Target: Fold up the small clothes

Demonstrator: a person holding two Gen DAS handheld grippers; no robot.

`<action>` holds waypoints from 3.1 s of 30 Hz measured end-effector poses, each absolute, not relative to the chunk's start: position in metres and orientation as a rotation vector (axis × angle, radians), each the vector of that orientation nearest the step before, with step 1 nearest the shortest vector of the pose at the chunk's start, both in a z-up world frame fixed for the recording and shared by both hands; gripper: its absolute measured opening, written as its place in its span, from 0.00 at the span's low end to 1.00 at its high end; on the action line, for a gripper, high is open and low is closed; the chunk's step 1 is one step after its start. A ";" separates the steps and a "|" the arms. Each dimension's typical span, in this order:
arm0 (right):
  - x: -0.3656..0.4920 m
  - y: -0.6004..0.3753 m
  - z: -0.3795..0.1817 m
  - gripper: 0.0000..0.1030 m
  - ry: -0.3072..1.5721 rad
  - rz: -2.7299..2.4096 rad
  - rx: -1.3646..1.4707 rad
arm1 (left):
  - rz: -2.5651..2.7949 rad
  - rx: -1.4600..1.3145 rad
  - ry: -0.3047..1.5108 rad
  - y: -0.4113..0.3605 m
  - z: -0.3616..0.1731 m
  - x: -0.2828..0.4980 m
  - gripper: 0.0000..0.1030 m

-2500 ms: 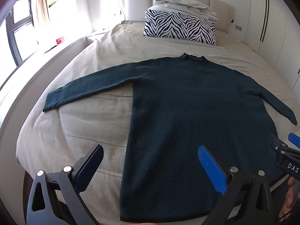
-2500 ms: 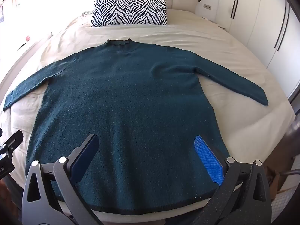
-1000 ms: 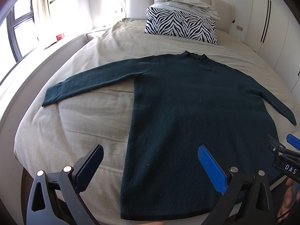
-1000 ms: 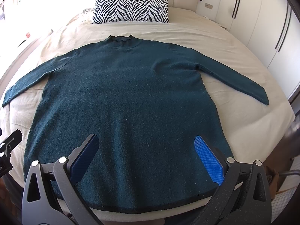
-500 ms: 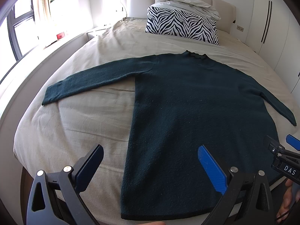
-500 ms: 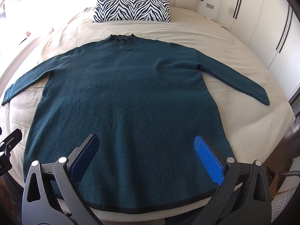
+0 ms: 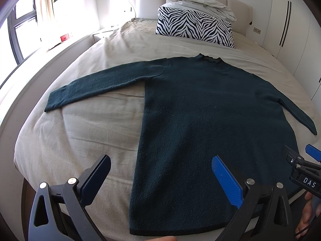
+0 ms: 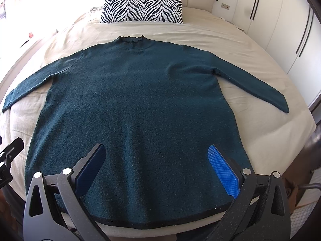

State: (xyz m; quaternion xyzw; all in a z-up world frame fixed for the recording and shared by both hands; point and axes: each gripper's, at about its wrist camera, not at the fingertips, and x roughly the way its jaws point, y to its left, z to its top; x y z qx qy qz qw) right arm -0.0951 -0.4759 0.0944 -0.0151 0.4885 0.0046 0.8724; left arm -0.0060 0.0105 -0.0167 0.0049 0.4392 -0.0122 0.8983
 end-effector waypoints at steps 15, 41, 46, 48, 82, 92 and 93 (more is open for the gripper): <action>-0.094 -0.475 0.095 1.00 1.024 0.008 -0.034 | -0.023 -0.010 0.919 0.012 -0.018 -0.007 1.00; -0.092 -0.471 0.090 1.00 1.030 0.013 -0.059 | -0.096 -0.271 0.958 0.076 -0.030 -0.002 1.00; -0.085 -0.461 0.094 1.00 1.023 0.012 -0.091 | -0.034 -0.364 0.854 0.110 -0.026 0.003 1.00; -0.082 -0.457 0.095 1.00 1.022 0.020 -0.095 | -0.010 -0.432 0.844 0.127 -0.029 0.007 1.00; 0.024 -0.386 0.089 0.84 1.016 0.388 0.284 | 0.295 -1.373 0.634 0.369 -0.134 0.167 0.42; 0.030 -0.446 0.075 0.57 1.004 0.337 0.373 | 0.000 -0.734 0.727 0.216 -0.024 0.229 0.08; 0.031 -0.455 0.073 0.57 1.004 0.327 0.393 | -0.059 -0.638 0.733 0.181 -0.013 0.233 0.08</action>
